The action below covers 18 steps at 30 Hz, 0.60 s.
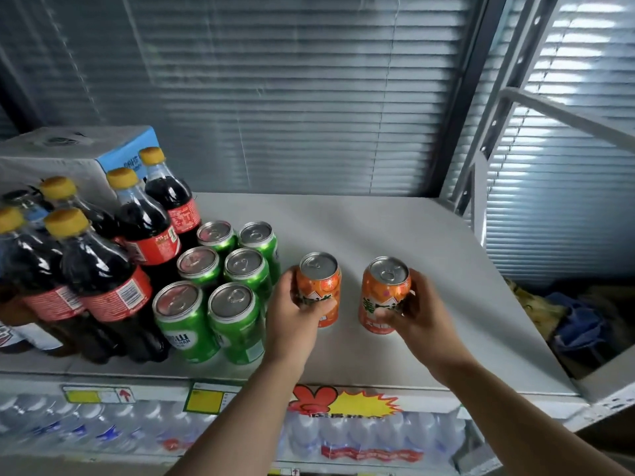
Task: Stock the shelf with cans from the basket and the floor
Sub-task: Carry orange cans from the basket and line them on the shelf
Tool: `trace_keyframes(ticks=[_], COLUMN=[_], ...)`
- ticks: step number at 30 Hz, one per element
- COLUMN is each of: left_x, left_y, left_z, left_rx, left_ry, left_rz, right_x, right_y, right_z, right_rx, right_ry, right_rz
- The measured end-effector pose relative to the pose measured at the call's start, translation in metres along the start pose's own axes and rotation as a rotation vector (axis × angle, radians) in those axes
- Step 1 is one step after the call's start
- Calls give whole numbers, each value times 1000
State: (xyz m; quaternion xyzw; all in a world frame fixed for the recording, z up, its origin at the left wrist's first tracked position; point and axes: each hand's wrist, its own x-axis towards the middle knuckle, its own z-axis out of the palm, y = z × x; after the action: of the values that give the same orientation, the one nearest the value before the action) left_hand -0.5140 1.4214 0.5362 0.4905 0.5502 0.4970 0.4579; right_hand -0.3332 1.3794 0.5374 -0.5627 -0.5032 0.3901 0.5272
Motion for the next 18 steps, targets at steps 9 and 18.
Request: trace_keyframes(ticks=[9, 18], left_x=[-4, 24], left_y=[-35, -35], left_z=[10, 26], left_rx=[186, 322], left_ry=[157, 373], left_rz=[82, 72], right_x=[4, 43], right_y=[16, 22], right_z=[7, 30], right_rx=[-13, -60], right_ry=[74, 137], right_rz=[-5, -10])
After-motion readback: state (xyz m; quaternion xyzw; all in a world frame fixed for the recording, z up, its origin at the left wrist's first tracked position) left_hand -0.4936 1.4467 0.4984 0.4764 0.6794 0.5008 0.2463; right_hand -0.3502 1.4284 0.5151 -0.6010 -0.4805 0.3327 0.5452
